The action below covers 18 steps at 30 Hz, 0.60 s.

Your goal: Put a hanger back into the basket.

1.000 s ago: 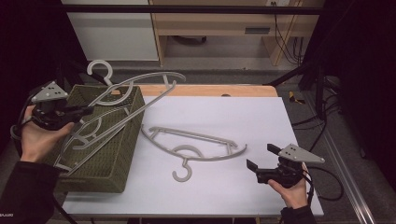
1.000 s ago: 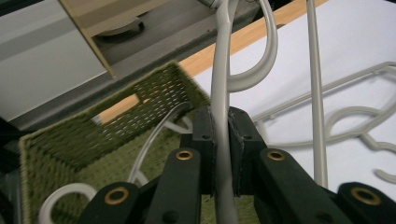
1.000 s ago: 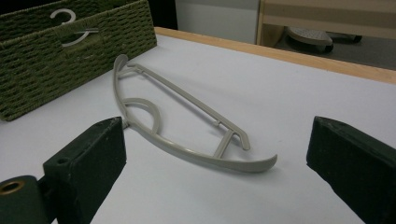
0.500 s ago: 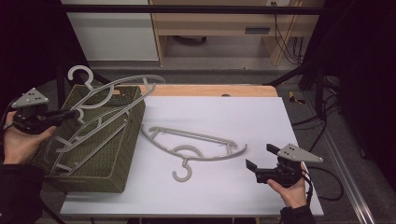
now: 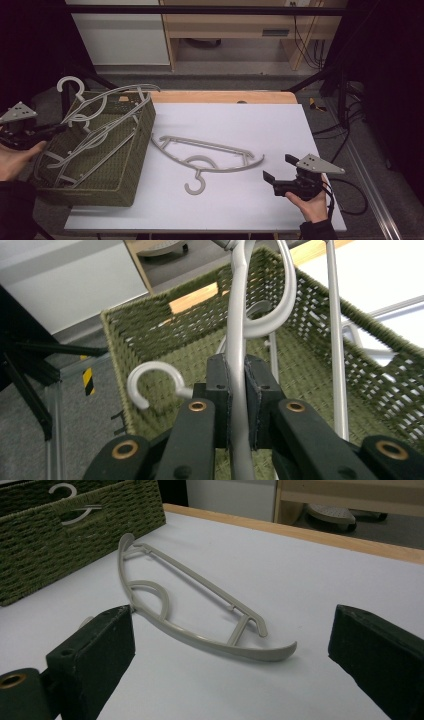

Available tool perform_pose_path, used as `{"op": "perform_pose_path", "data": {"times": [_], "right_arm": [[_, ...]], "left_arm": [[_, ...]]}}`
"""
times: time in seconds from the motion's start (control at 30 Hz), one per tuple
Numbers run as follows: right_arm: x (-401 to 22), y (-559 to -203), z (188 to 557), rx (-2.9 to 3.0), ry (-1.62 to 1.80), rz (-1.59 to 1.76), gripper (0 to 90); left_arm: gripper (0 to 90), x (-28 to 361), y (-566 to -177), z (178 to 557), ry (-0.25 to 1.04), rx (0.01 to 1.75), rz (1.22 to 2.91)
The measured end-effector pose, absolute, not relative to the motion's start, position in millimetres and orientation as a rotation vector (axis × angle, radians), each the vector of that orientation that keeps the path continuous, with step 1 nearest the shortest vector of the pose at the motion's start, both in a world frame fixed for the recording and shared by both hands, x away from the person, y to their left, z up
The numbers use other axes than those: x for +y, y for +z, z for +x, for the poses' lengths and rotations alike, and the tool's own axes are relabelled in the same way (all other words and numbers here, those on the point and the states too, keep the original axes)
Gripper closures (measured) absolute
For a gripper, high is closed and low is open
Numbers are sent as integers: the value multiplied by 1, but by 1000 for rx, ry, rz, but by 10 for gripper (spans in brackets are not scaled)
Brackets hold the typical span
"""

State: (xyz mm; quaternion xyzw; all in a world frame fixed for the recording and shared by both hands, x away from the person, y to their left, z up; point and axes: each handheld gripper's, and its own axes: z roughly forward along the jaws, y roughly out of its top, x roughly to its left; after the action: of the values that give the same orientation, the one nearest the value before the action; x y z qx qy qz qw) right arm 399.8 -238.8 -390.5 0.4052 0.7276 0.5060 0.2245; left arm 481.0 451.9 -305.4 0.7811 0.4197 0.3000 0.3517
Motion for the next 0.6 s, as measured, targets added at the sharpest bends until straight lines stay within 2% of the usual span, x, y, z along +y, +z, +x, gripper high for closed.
{"op": "perform_pose_path", "data": {"times": [0.6], "right_arm": [[-240,-391,400,2006,1388,1117,48]], "left_arm": [[828,479,-326,479,796,1180,2020]]}}
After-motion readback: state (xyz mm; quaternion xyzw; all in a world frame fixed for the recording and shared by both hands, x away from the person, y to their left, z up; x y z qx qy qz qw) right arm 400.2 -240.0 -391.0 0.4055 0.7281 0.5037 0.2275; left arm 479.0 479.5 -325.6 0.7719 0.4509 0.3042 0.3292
